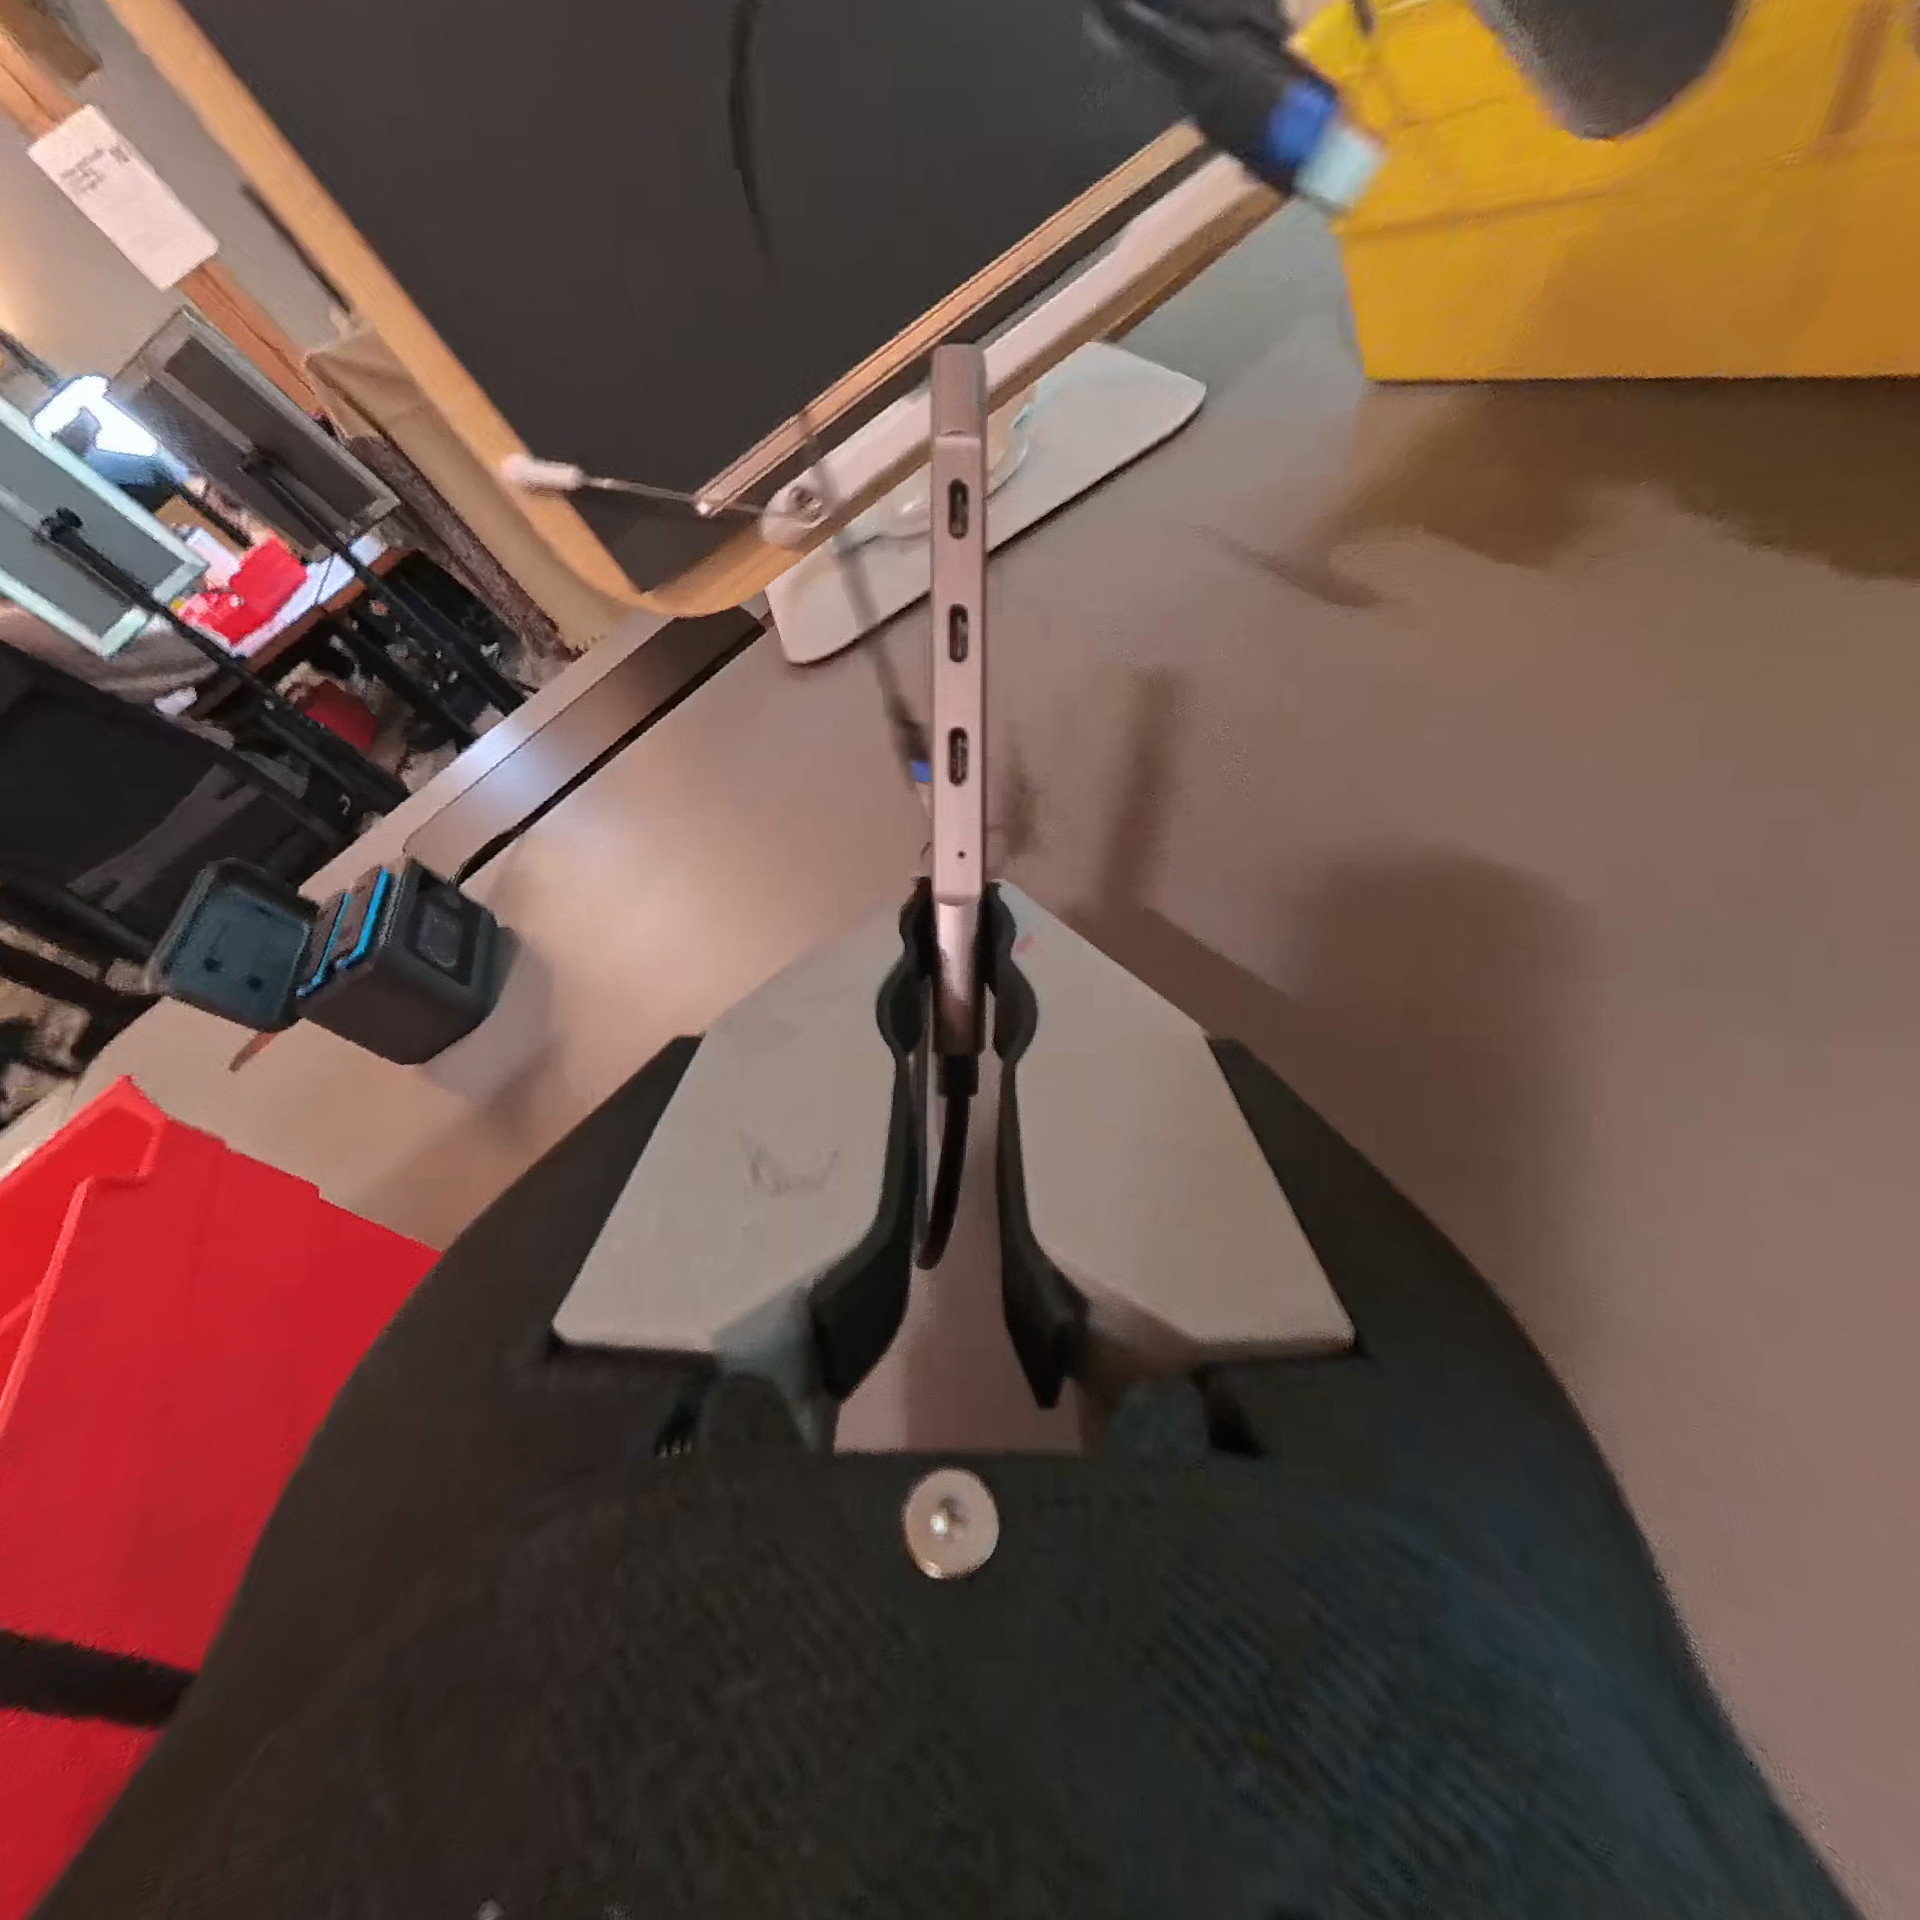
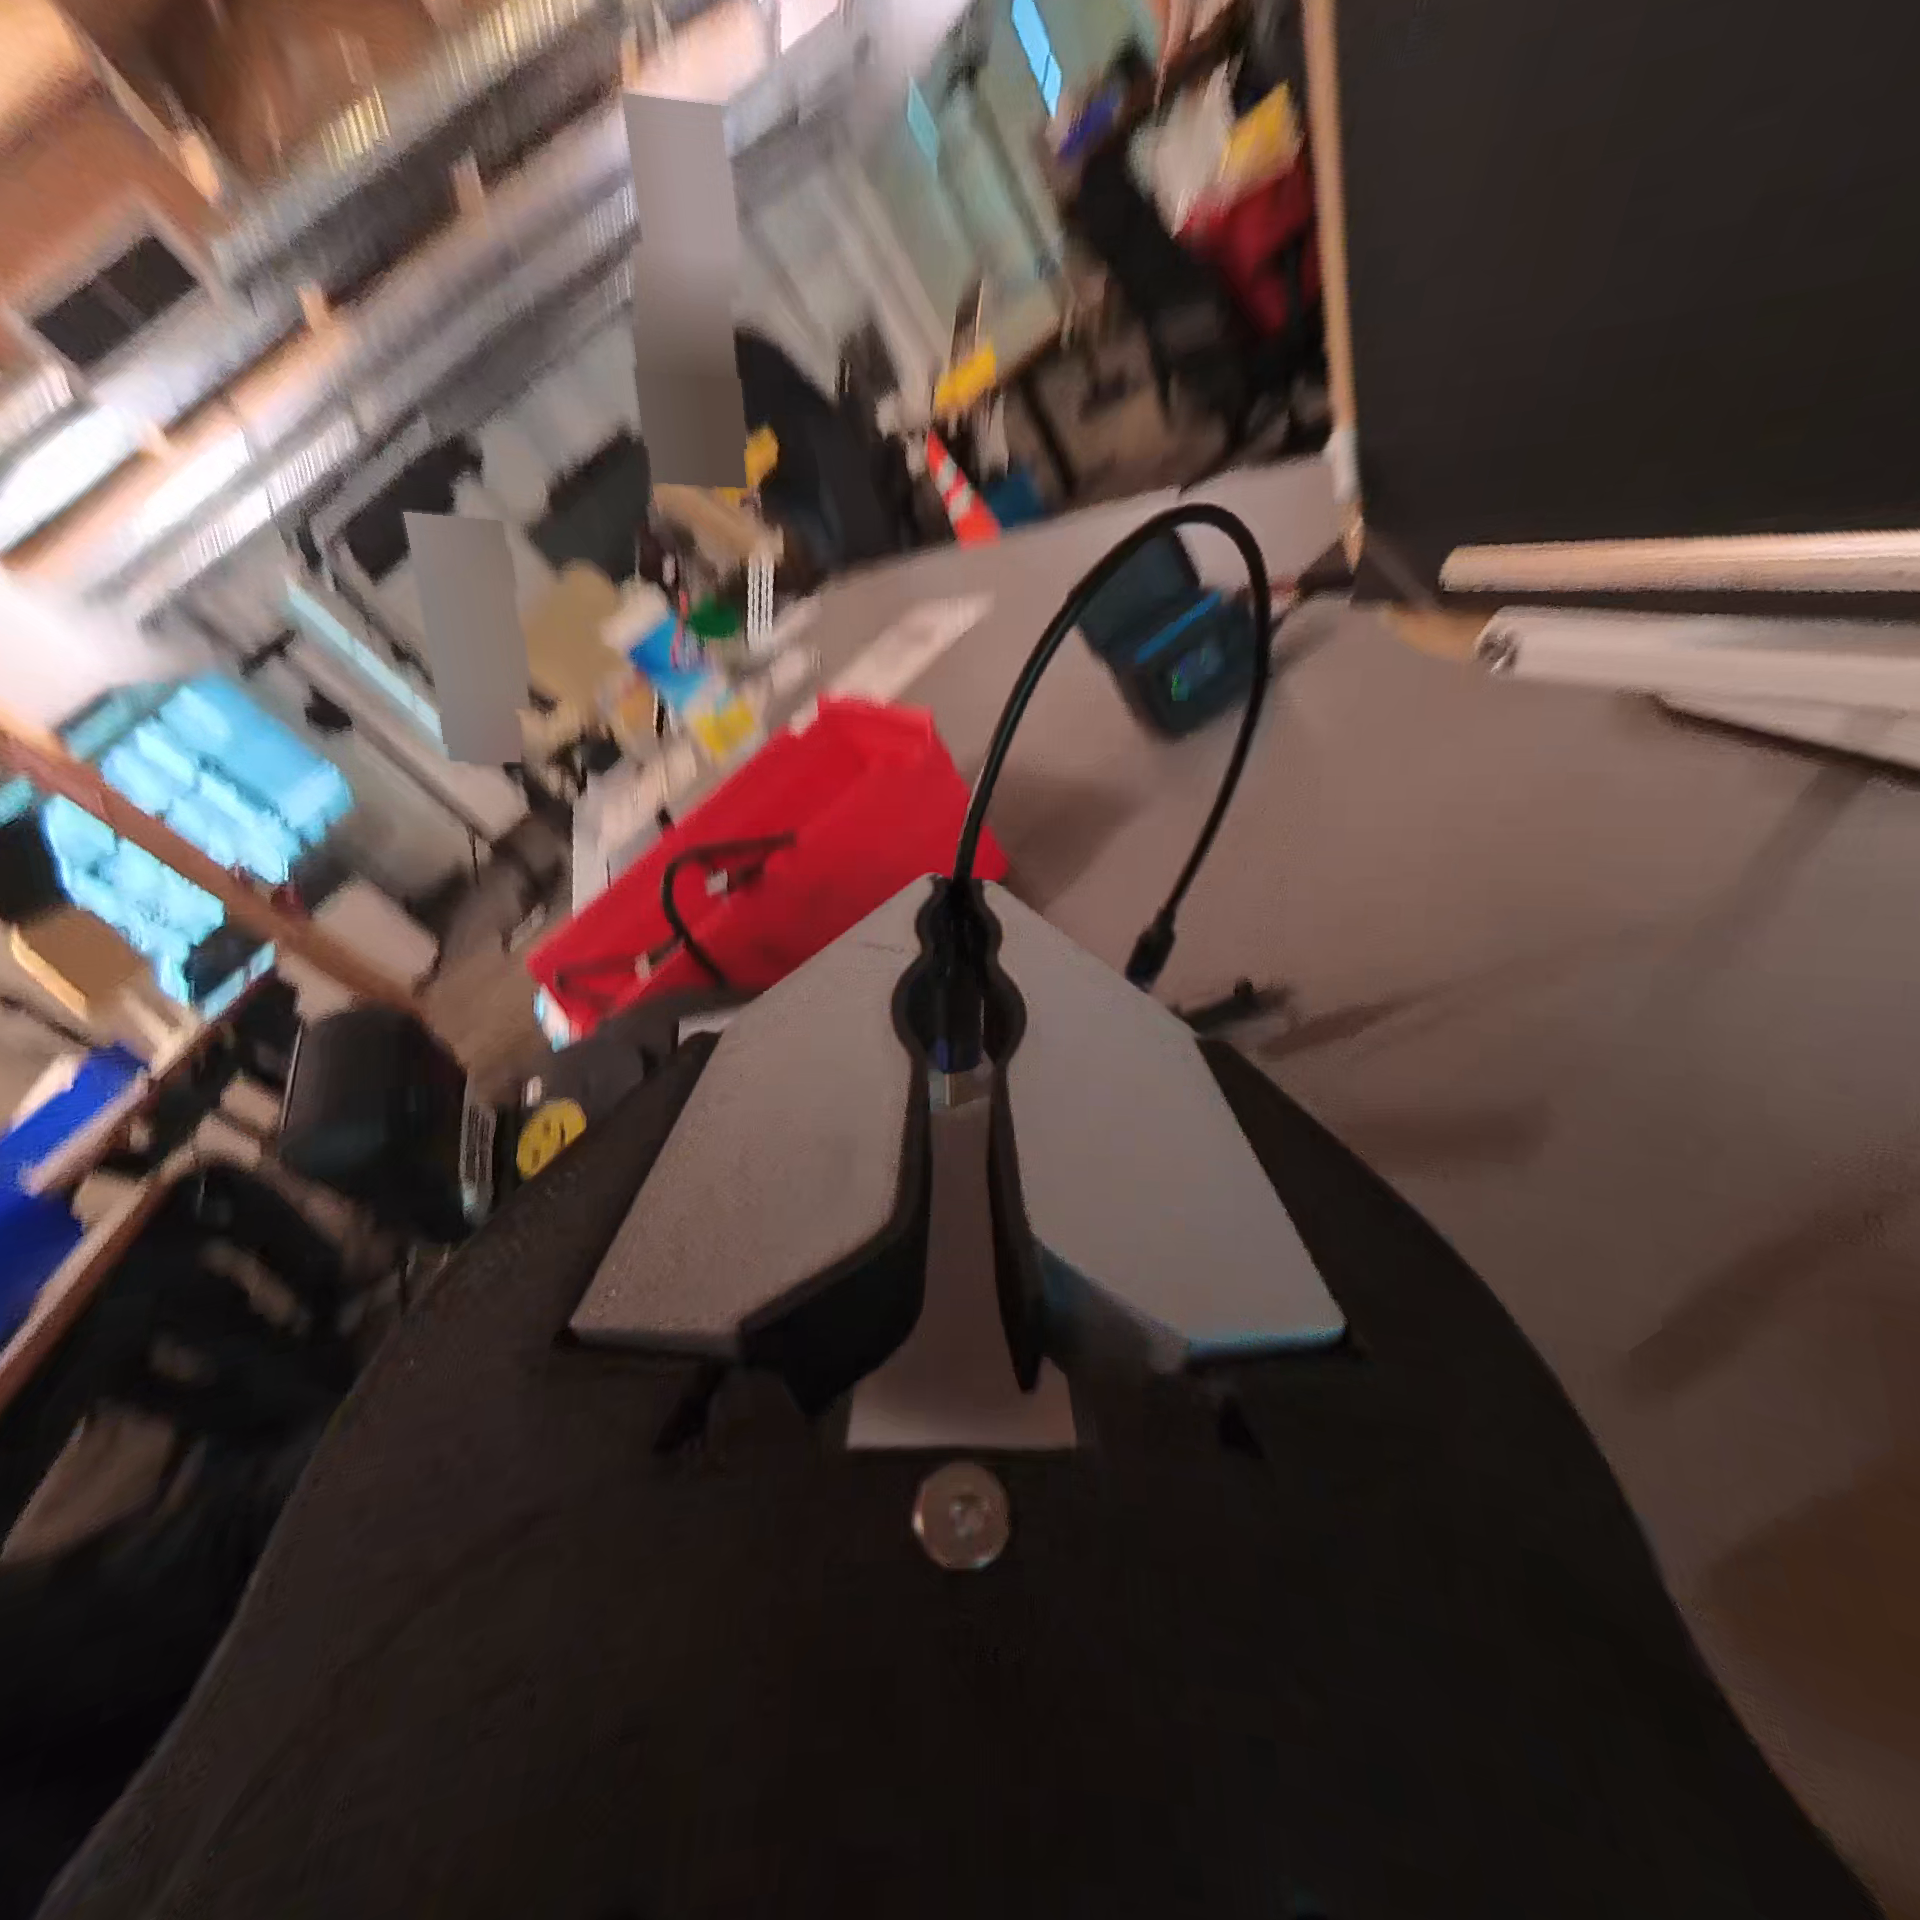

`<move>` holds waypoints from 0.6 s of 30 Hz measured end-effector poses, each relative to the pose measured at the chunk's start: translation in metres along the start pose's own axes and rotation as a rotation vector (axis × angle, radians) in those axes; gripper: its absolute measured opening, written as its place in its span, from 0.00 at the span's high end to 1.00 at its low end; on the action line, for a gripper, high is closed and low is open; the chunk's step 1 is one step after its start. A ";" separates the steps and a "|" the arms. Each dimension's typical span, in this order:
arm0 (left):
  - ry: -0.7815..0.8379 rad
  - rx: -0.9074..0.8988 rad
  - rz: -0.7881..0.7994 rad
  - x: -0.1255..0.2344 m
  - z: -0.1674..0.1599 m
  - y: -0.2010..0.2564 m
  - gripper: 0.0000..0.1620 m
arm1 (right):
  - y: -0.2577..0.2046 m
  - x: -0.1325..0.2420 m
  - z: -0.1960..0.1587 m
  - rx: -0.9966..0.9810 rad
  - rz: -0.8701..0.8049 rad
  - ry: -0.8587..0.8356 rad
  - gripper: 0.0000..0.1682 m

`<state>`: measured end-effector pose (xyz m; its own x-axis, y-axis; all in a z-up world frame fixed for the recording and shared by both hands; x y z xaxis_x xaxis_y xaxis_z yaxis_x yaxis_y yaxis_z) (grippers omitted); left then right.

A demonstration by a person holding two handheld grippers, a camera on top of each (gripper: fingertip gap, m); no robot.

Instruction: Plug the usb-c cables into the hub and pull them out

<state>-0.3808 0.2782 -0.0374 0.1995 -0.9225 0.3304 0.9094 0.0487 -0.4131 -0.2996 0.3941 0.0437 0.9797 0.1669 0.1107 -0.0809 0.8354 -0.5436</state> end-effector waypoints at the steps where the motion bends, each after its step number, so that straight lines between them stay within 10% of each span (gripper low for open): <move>1: 0.009 -0.032 -0.008 -0.001 0.002 0.004 0.96 | 0.000 -0.001 0.003 -0.010 -0.012 0.064 1.00; 18: -0.012 0.103 -0.151 -0.007 0.001 0.018 0.96 | -0.040 -0.031 -0.042 0.585 -0.220 0.260 1.00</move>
<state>-0.3657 0.2856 -0.0462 0.0619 -0.9177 0.3924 0.9617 -0.0503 -0.2694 -0.3191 0.3334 0.0267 0.9911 -0.1095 -0.0759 0.1110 0.9937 0.0166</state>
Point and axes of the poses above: each gripper's, where its closed fingertips meet, x back along the fingers, z out of its top, y = z × x across the jaws, the point moved 5 cm from there along x, back along the fingers, and after that the axes turned 5 degrees about -z, right-handed, at the moved point
